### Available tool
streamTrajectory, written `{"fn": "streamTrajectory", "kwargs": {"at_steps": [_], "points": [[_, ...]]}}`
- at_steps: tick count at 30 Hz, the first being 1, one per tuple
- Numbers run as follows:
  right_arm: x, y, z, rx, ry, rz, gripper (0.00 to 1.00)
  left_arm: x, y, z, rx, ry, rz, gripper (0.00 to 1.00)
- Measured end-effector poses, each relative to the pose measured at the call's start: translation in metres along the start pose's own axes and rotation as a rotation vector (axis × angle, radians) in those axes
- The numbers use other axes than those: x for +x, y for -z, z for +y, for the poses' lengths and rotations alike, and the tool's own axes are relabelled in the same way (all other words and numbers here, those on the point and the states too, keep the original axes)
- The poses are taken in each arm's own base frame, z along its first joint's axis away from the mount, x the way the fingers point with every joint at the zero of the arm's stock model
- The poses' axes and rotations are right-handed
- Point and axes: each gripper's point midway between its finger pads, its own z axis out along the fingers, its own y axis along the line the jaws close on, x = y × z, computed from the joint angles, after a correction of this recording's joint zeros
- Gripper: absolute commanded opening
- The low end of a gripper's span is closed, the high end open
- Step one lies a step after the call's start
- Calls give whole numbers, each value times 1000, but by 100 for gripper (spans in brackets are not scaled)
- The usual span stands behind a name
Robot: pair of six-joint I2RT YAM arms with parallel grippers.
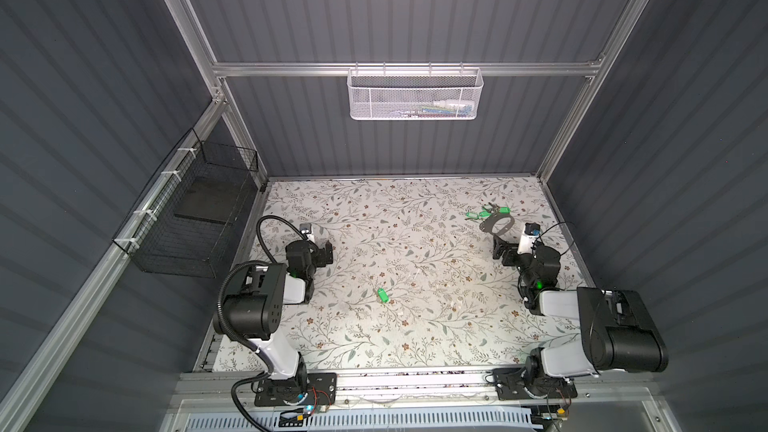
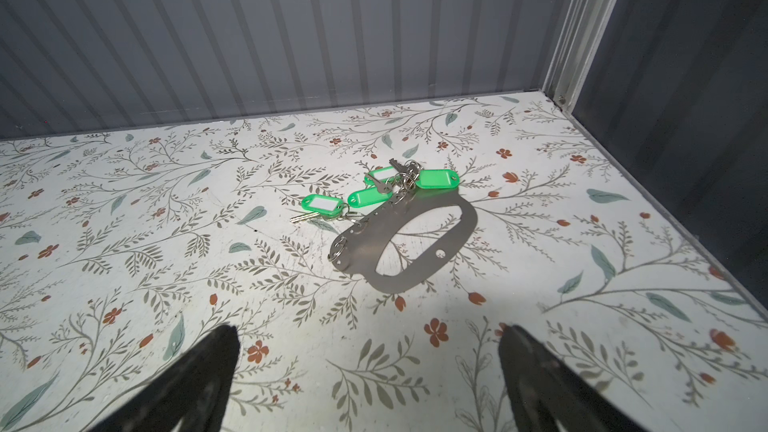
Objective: Put the keys on the keyring
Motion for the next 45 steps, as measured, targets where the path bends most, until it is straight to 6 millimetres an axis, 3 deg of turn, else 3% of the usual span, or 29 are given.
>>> {"fn": "streamTrajectory", "kwargs": {"at_steps": [9,11,12,16,18,20,22,24,27,32,36,44,45], "points": [[-1,0,-9,52,-10,-1,99,-1,0,3,-16,5,52,100],[-3,3,-16,97,-24,-11,99,-16,-2,11,-64,37,77,100],[-8,7,-21,129,-30,-21,99,-37,-1,18,-103,73,71,100],[-44,29,-32,231,-77,-87,99,-108,15,35,-187,260,0,100],[-76,36,-35,256,-145,-135,99,-129,29,34,-166,353,-37,100],[-105,39,-35,257,-241,-171,99,-130,39,23,-105,426,-45,100],[-128,36,-35,229,-342,-190,99,-115,47,7,-16,486,-29,100],[-133,23,-32,176,-424,-164,99,-94,53,-8,48,520,17,100],[-118,-7,-27,115,-501,-46,99,-82,60,-29,117,525,61,100],[-92,-68,-14,40,-592,195,99,-97,76,-66,237,491,38,100],[-68,-110,-6,-4,-656,352,99,-93,80,-85,290,477,62,100],[-14,-137,26,18,-658,580,98,-83,83,-97,331,466,106,100],[-8,-137,31,20,-652,597,89,-81,83,-98,333,465,110,100]]}}
